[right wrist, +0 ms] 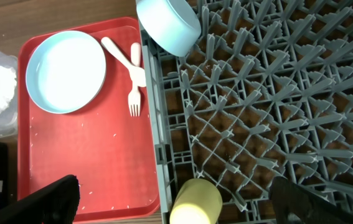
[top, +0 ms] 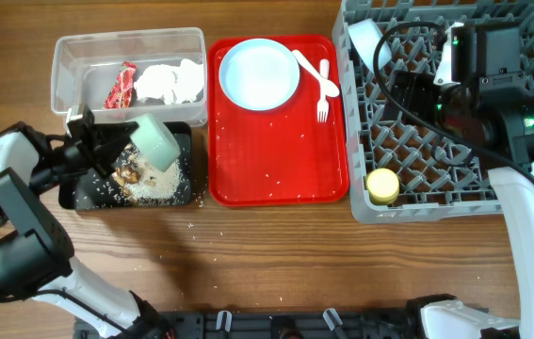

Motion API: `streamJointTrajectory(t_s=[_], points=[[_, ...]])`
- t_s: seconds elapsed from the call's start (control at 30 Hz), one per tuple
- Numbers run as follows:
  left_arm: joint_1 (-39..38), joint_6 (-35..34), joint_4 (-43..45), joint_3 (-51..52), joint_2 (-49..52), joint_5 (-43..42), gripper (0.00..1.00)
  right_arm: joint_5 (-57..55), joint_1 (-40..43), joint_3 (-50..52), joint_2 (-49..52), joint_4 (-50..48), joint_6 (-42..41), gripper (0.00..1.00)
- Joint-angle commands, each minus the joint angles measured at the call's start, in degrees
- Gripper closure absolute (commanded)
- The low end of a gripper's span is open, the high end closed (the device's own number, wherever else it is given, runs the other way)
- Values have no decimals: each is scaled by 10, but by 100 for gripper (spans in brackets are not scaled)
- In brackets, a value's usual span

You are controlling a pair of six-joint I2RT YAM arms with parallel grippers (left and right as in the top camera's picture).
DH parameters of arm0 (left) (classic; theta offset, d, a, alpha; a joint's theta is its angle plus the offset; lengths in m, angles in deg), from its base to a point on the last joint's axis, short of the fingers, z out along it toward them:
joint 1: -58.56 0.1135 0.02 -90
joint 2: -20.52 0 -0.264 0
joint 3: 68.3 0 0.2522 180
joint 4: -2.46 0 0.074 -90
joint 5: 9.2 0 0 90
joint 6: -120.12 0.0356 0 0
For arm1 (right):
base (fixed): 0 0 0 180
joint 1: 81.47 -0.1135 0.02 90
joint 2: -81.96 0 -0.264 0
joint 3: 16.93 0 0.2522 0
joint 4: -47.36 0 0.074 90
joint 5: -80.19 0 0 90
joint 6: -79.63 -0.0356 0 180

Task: Sort waste into correct bins and load items into the dishwasher rack
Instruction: 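Tip the green bowl over the black tray to dump the food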

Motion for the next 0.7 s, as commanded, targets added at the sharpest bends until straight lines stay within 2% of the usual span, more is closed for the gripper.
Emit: streamJointTrajectory(t_s=[0.0,0.1,0.2,0.37,0.43,0.67], points=[[9,-10,-47,2,2,-26,96,3,2,0,6,-2,4,1],[11,3,-40,2,2,-26,96,3,2,0,6,-2,4,0],[12,1,-91,2,1,-26,96,3,2,0,6,-2,4,1],[13,31,-79,2,-7,-24,96,3,2,0,6,-3,4,1],[7,49,-82,1,-25,-24,96,3,2,0,6,-3,4,1],[-37,47,-80,-42,-133,-7,96,3,2,0,6,-3,5,1]])
